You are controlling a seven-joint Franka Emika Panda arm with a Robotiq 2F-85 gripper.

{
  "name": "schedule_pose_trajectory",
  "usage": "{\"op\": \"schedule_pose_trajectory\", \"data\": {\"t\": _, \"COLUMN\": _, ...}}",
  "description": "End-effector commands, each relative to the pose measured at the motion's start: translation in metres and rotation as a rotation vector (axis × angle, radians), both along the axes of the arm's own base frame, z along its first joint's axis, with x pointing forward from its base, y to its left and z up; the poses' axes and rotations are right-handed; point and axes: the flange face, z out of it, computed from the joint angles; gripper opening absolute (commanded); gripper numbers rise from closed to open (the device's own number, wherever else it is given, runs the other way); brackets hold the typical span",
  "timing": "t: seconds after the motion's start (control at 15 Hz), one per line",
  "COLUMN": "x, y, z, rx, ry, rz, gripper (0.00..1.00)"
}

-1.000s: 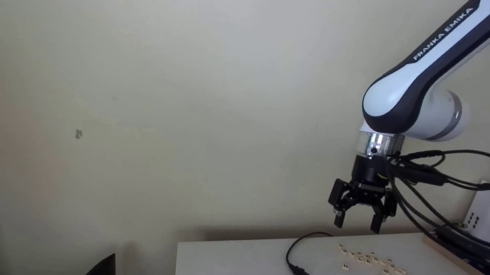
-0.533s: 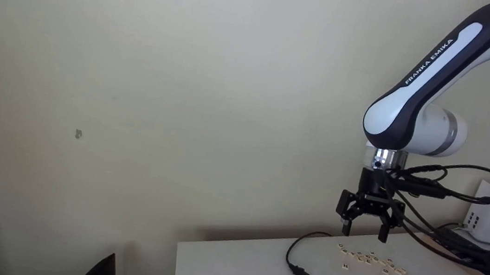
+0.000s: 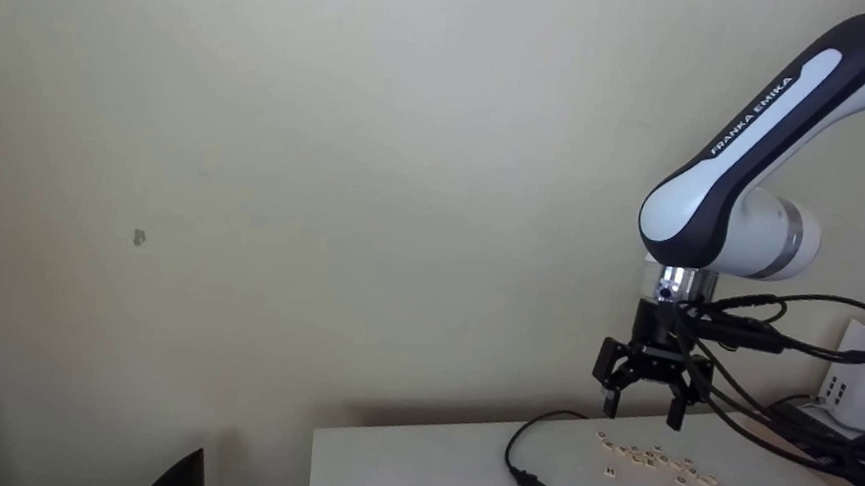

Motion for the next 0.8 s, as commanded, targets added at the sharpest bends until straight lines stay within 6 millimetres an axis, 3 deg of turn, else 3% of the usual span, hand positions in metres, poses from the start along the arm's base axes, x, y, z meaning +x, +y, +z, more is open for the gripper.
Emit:
{"op": "schedule_pose_trajectory", "data": {"t": 0.0, "x": 0.010, "y": 0.001, "z": -0.016, "rx": 0.016, "ry": 0.011, "rz": -0.066, "gripper": 1.00}}
{"op": "schedule_pose_trajectory", "data": {"t": 0.73, "x": 0.049, "y": 0.009, "z": -0.080, "rx": -0.048, "ry": -0.128, "rz": -0.111, "gripper": 1.00}}
